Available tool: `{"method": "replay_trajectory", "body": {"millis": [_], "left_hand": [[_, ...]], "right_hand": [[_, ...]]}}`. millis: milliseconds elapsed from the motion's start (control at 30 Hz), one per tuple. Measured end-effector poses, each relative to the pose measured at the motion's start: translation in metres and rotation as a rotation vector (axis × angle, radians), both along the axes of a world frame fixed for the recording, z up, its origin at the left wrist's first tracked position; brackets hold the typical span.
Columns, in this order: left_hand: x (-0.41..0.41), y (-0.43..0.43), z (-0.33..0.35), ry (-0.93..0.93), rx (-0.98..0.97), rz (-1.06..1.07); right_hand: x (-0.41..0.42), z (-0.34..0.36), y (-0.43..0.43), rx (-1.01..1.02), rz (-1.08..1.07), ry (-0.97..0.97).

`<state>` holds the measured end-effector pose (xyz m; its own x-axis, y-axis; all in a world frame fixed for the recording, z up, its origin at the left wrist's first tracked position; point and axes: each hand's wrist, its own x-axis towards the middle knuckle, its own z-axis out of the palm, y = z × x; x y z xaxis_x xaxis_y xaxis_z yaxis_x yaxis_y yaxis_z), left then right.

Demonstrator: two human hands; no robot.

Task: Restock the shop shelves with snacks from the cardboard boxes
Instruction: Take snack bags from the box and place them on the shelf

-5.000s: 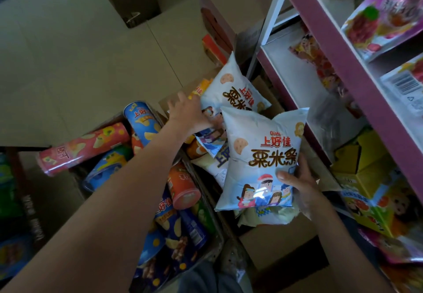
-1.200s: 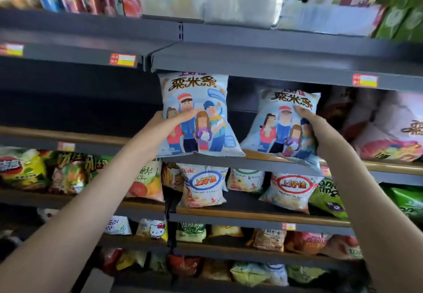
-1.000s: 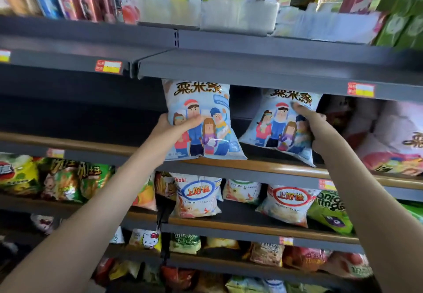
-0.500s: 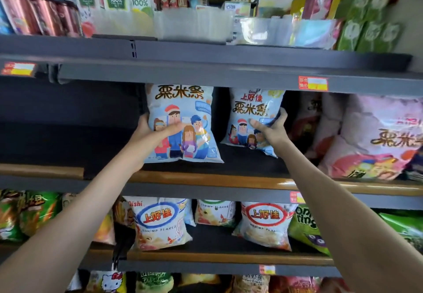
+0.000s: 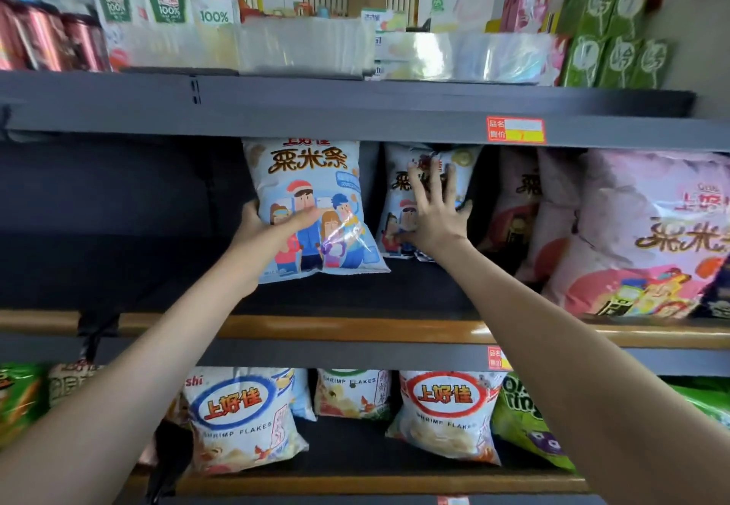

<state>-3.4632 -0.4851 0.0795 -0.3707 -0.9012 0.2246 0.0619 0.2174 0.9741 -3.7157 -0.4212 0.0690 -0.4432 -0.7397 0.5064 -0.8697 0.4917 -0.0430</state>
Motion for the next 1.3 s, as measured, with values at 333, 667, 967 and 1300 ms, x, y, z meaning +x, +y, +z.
{"method": "replay_trajectory", "body": {"millis": [333,667,967,1300], "left_hand": [[-0.028,-0.013,-0.014,-0.086,-0.066,0.091],[-0.077,0.017,-0.014,-0.053,-0.041,-0.099],[-0.122,0.042,-0.026,-0.324,-0.214,-0.523],[-0.135,0.03,-0.02,-0.742,-0.572,-0.491]], "right_hand": [[-0.055,-0.004,0.018,0.151,0.11,0.149],[-0.022,0.018,0.046,-0.418,0.445,-0.724],[-0.023,-0.014,0.087,-0.278,0.501,-0.606],[-0.03,-0.021,0.093,-0.277,0.317,-0.4]]}}
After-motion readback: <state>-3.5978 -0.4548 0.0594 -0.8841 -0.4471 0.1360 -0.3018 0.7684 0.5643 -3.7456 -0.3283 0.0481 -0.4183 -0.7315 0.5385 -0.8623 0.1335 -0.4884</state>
